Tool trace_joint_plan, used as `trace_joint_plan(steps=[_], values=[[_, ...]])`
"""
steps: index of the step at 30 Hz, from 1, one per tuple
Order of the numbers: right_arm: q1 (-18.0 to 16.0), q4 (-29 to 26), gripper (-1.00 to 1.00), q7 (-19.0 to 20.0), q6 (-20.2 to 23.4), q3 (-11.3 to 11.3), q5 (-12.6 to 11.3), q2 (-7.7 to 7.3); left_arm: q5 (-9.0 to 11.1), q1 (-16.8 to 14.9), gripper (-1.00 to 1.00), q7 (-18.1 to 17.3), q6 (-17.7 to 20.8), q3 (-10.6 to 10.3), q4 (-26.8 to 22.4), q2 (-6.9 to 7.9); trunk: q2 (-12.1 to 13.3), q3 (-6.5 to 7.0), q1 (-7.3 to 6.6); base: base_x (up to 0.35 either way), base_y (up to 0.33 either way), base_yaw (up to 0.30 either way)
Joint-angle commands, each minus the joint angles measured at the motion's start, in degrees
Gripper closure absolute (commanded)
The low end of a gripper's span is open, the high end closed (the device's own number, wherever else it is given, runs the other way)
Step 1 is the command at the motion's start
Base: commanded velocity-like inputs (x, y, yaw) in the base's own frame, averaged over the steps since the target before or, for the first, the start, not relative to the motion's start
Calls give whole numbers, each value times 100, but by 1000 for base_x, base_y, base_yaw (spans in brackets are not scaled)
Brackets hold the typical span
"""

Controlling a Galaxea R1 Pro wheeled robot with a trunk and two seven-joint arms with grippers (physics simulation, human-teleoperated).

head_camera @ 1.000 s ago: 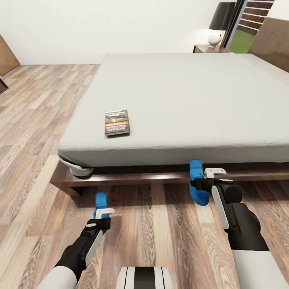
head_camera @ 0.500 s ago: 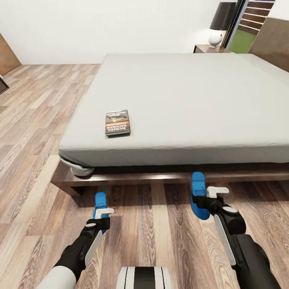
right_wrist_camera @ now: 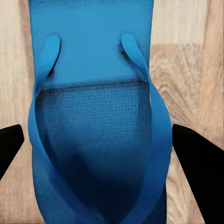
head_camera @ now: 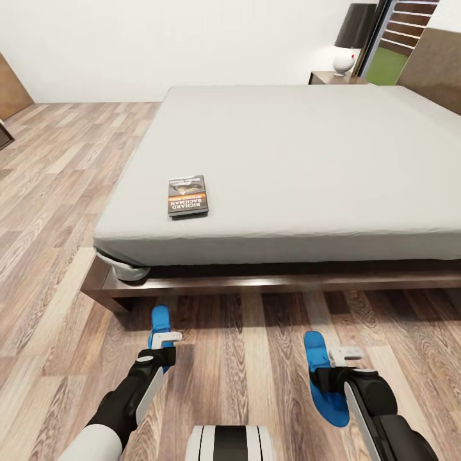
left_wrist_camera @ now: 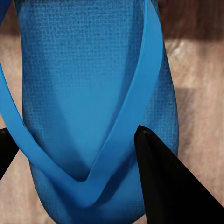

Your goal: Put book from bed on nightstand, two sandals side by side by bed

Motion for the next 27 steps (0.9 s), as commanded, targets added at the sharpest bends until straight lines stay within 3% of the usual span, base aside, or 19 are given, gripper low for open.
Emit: trace_joint_plan(steps=[1, 9, 27], values=[[-2, -12, 100, 48, 38, 6, 40, 4, 57, 0, 100, 53, 23, -26, -11, 1, -2, -4, -1, 0, 0, 0], [-1, -37, 100, 153, -194, -39, 45, 3, 53, 0, 100, 54, 23, -29, -18, -4, -2, -4, -1, 0, 0, 0], [-1, -28, 100, 150, -218, -21, 45, 39, 45, 0, 100, 55, 23, -47, -18, -4, -3, -26, 2, 61, -48, 0]])
